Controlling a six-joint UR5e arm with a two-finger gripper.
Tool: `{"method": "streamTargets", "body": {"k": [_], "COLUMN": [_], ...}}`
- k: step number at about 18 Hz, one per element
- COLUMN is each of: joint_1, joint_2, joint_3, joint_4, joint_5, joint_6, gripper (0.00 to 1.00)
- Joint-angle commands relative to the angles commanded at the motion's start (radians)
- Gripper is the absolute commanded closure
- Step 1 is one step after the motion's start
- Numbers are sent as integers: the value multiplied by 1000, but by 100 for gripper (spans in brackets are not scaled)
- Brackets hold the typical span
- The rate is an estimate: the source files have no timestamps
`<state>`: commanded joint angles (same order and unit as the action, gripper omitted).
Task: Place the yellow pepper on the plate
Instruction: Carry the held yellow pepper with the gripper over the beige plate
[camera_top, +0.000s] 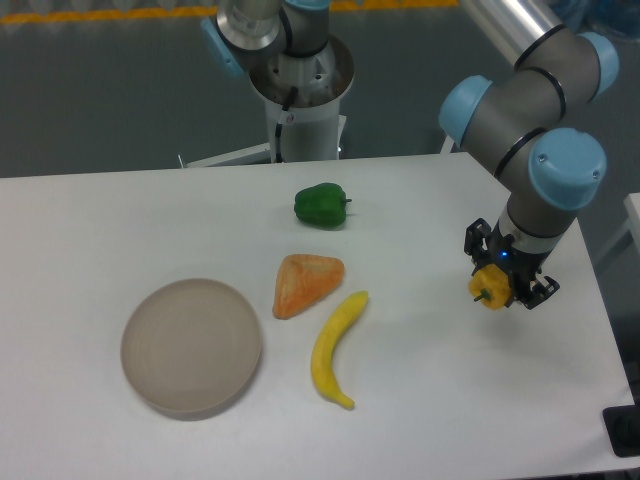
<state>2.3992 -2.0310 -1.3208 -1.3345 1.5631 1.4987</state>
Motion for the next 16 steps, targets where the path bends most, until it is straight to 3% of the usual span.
{"method": "streamTargets", "body": {"k": [4, 9, 13, 16], "joint_1": [-26, -112, -256, -415], "joint_2": [2, 6, 15, 25], "joint_3": [2, 8, 8, 18], "joint_4": [0, 0, 0, 2], "joint_5": [-9, -12, -23, -63], "joint_6": [-20, -181, -354, -513], "gripper": [85, 85, 86, 86]}}
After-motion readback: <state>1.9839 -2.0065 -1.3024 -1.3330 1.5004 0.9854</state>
